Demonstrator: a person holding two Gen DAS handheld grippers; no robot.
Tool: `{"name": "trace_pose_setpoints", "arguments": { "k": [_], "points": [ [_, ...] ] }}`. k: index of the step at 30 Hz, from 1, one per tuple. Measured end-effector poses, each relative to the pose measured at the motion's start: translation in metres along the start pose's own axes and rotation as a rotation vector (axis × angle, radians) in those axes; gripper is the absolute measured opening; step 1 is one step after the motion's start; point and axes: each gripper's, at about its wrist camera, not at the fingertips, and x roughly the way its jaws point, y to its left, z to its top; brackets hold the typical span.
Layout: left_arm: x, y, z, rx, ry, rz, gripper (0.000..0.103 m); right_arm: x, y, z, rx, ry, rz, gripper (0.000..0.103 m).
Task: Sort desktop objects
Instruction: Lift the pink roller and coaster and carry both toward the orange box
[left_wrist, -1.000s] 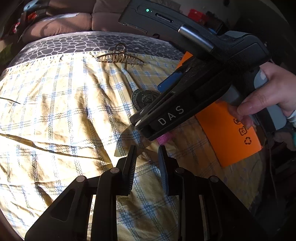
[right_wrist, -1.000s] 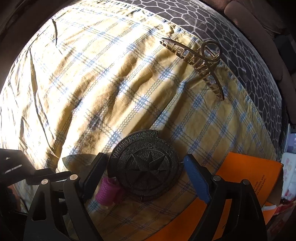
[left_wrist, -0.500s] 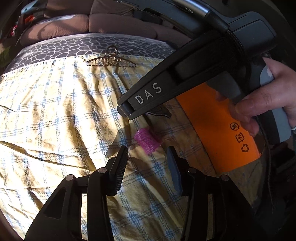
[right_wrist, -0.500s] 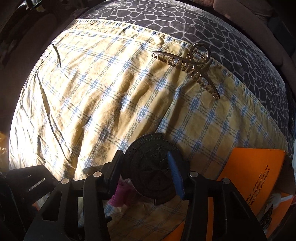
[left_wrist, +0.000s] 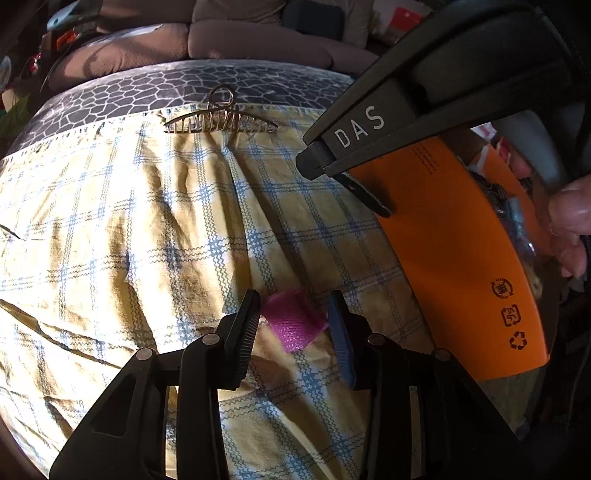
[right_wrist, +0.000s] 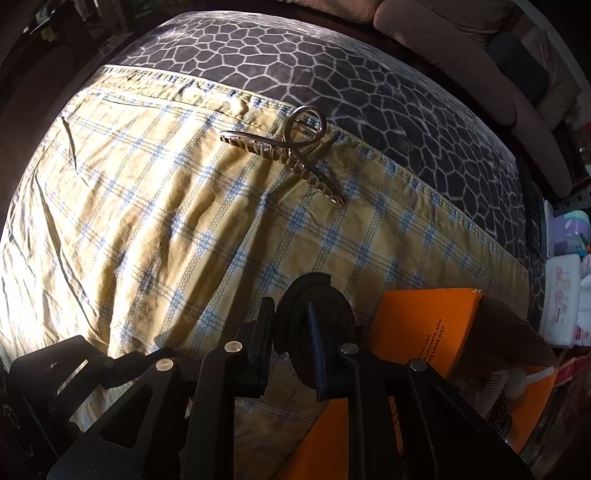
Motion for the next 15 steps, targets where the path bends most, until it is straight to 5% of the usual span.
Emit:
{"name": "trace_pose_setpoints", "arguments": {
  "k": [15],
  "points": [
    [0.002,0.011,-0.002,-0.031,-0.037,0.018,0.026,0.007,-0.002,-0.009,-0.12,0.01,-0.168,0.005]
  ]
}}
